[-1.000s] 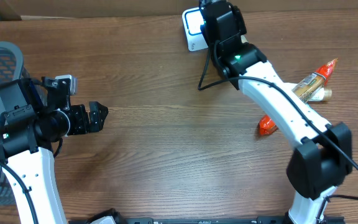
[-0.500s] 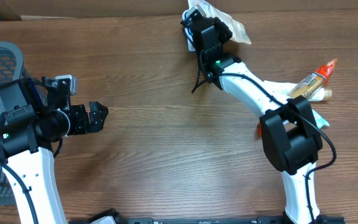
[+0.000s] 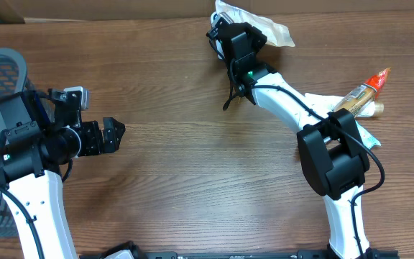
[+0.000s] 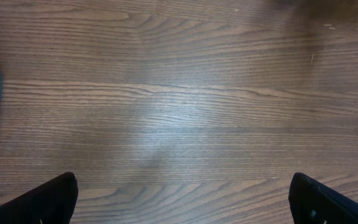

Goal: Scan the item barcode
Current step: 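Carry the bag to the right side and release it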

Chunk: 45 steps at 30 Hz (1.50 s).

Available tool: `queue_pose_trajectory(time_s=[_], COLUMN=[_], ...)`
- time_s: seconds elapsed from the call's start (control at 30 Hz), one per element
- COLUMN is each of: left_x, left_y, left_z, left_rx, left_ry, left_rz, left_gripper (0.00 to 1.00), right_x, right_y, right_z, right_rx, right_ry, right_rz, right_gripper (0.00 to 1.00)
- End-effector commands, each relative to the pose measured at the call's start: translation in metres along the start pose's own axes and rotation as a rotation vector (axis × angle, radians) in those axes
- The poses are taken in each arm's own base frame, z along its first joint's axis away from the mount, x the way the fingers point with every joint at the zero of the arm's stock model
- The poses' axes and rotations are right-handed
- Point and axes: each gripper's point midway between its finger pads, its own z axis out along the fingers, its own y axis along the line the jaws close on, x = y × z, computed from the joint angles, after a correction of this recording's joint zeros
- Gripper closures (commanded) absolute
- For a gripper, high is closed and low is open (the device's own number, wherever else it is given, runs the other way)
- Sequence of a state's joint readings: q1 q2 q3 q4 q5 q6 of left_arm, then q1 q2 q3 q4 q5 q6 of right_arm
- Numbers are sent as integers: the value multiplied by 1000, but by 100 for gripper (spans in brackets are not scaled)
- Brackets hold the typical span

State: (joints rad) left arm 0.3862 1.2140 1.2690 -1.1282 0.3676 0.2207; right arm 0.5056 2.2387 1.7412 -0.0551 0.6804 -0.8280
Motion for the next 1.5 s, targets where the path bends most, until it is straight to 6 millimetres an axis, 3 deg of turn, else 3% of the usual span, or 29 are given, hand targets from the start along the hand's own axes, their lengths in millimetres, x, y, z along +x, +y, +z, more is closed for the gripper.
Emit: queue_pose_trajectory(time_s=[0.0,0.3,0.43,0.67,0.9,1.0,1.1,1.13,1.37,1.47], left_x=[-2,-2,-2,-2,-2,-2,-2,-2,-2,-2], left_y=[-3,-3,-3,-3,-3,-3,-3,-3,-3,-3], left_z=[0,0,0,0,0,0,0,0,0,0], left_rx=[15,15,15,15,15,15,15,15,15,15], left_ry=[-7,-7,-7,-7,-7,-7,-7,-7,-7,-7], left_rz=[31,31,31,31,31,31,31,31,31,31], left_gripper=[0,0,0,1,0,1,0,1,1,0], right_x=[-3,2,-16,-54,-44,-17,27,42,210,266], right_y=[-6,-12,-23,-69,-102,-121,-138,-142,-155,-154], right_z=[-1,-4,-23,-102,-205,-240,-261,-263,-249,-242], right_rx=[25,68,81,41,-318,-466,-549,-552,-358,-272], right_ry=[6,52,11,-92,-144,-101,12,61,635,790], right_rz=[-56,-141,-74,138,581,765,915,957,1259,1344], right_gripper=[96,96,96,96,96,96,96,96,96,96])
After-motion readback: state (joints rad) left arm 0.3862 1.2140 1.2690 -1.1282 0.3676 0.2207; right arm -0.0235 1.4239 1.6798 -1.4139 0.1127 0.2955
